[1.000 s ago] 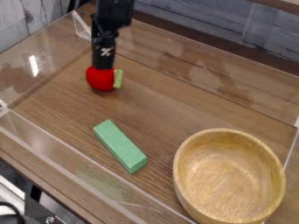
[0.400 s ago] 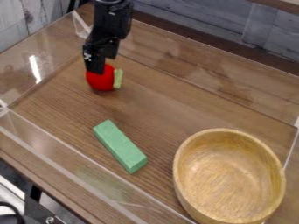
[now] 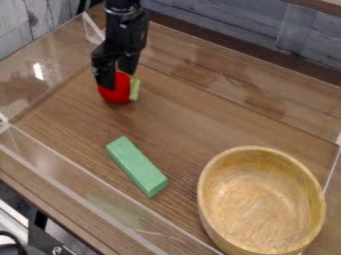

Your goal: Move the red fruit to the right

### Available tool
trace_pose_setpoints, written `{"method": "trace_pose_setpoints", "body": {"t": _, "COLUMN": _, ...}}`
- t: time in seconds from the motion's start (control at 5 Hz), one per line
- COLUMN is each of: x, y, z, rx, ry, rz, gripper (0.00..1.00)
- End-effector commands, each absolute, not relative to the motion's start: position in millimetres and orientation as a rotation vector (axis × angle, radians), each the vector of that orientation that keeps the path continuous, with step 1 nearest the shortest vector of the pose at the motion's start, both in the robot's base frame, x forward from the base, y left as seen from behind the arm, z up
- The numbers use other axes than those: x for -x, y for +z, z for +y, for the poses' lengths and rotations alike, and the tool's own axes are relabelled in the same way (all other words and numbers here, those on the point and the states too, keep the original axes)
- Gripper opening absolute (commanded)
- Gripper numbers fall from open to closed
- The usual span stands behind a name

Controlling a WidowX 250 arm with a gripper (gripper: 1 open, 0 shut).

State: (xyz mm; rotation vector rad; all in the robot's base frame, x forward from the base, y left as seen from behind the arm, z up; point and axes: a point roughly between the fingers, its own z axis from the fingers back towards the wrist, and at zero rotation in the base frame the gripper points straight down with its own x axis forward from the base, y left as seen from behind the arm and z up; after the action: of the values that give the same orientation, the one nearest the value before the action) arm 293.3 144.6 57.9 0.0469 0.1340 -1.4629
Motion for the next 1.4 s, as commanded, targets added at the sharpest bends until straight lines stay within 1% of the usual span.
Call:
{"method": "trace_pose_setpoints", "body": {"t": 0.0, "x": -304, "y": 71.5, "z": 155, "rx": -0.096, "ry": -1.531, "rz": 0.096, "gripper": 1.0}}
{"method": "trace_pose_setpoints", "body": {"t": 0.2, "x": -307, "y": 69.9, "z": 158, "rx": -0.083, "ry": -1.56, "rz": 0.087, "gripper": 1.0}}
{"method": "trace_pose_setpoints", "body": {"t": 0.6, "x": -319, "y": 73.8, "z": 180, "rx": -0.051, "ry": -1.46, "rz": 0.079, "gripper": 1.0}}
{"method": "trace_pose_setpoints", "body": {"t": 1.2, "x": -313, "y": 66.9, "z": 167, "rx": -0.024, "ry": -1.601, "rz": 0.061, "gripper": 1.0}}
